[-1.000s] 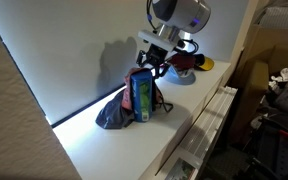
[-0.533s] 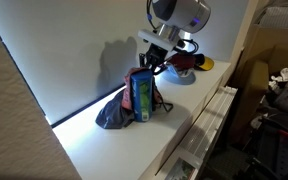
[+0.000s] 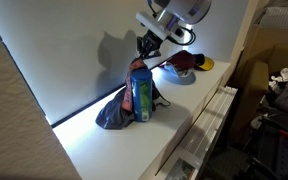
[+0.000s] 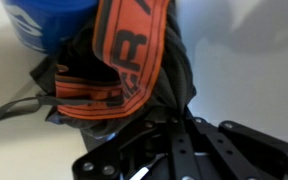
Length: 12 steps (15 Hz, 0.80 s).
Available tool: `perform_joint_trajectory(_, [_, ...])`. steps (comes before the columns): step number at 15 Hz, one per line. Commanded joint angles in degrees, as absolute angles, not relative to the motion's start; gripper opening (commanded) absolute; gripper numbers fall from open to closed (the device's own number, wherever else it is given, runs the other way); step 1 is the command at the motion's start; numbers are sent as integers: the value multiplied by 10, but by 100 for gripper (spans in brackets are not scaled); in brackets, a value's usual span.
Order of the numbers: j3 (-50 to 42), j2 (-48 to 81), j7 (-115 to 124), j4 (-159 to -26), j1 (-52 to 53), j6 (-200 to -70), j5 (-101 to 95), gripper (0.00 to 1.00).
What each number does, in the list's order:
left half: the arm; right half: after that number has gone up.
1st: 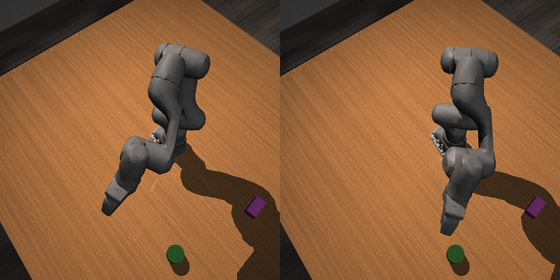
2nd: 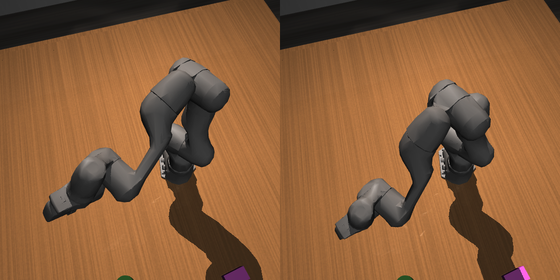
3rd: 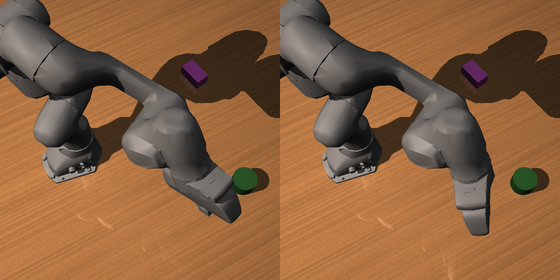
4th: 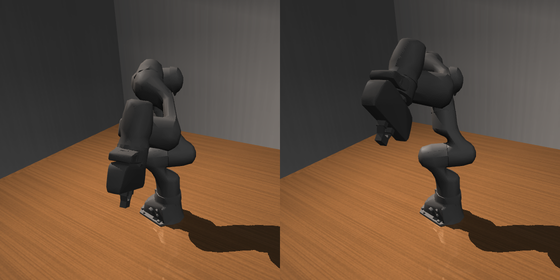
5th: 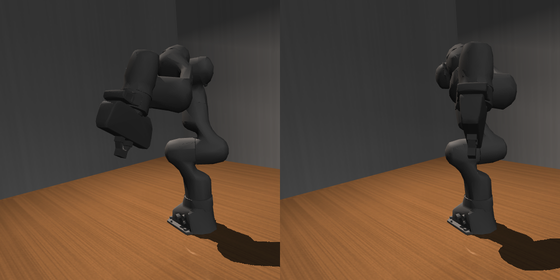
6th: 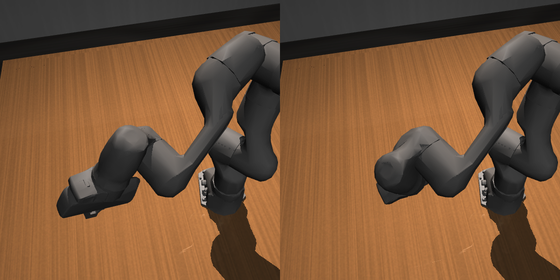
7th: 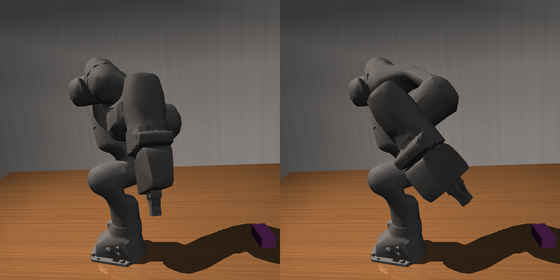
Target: Move the grey clothing and put it on top of the capes in the right corner
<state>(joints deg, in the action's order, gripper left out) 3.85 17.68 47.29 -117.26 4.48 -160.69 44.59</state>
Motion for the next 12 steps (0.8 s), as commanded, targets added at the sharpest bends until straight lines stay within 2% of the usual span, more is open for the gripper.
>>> perform_joint_trajectory(1, [43, 93, 459, -1202, 46, -1678, 473, 1])
perform_joint_trajectory(8, [57, 8, 397, -1196, 38, -1864, 535, 1])
perform_joint_trajectory(12, [23, -1, 393, -1160, 22, -1943, 528, 1])
